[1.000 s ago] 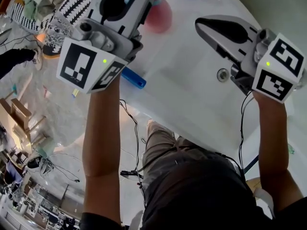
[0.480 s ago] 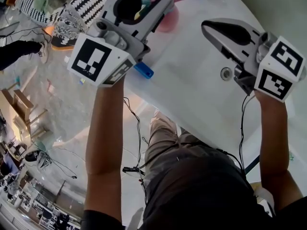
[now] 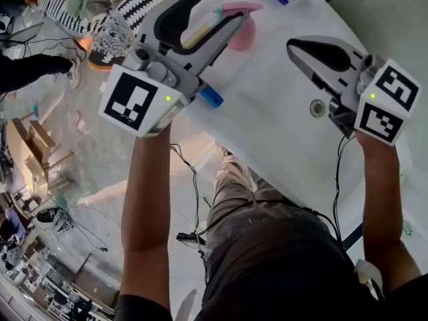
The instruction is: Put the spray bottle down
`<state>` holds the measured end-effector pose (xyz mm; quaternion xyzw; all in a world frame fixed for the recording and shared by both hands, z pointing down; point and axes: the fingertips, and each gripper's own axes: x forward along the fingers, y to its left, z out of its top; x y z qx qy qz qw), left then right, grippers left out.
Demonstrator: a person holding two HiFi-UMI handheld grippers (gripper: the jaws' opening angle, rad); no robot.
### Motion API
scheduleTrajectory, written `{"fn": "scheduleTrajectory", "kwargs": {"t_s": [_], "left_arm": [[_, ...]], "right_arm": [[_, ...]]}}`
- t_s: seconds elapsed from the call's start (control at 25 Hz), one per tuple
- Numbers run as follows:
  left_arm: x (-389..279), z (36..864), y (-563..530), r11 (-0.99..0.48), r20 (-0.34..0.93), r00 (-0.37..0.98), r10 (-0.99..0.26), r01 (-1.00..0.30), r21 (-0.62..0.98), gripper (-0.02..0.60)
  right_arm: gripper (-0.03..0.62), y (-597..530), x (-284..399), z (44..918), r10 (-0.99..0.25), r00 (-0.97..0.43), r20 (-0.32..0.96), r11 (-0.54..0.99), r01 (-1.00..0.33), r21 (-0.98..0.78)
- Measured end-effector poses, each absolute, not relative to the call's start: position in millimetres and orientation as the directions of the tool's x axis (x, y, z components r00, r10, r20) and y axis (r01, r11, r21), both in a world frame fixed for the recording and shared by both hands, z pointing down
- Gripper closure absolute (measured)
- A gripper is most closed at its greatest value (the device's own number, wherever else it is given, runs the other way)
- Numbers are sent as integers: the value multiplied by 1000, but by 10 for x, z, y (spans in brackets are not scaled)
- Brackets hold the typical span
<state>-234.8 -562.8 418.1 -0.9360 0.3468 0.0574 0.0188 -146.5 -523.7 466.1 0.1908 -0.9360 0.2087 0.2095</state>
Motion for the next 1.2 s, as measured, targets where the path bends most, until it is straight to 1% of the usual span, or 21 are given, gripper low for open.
{"fn": "scheduleTrajectory", "kwargs": {"t_s": [0.2, 0.48, 0.88, 1.04, 1.2], "left_arm": [[-2475, 3907, -5448, -744, -115, 743, -660, -667, -36, 360], [-2451, 3691, -5002, -741, -84, 747, -659, -665, -96, 360], [-2502, 3527, -4181, -732, 29, 738, -674, -662, -162, 360], [-2517, 3594, -3962, -731, 64, 732, -678, -663, -164, 360], [-2639, 3612, -3791, -723, 101, 716, -691, -680, -126, 360]], "right_arm": [[586, -5117, -1501, 4471, -256, -844, 471, 870, -414, -268], [586, -4809, -1555, 4296, -221, -871, 438, 901, -354, -250], [586, -4391, -1478, 4052, -177, -897, 405, 925, -292, -243], [586, -4235, -1449, 4095, -157, -899, 409, 927, -277, -252], [586, -4068, -1506, 4053, -126, -895, 427, 927, -260, -271]]}}
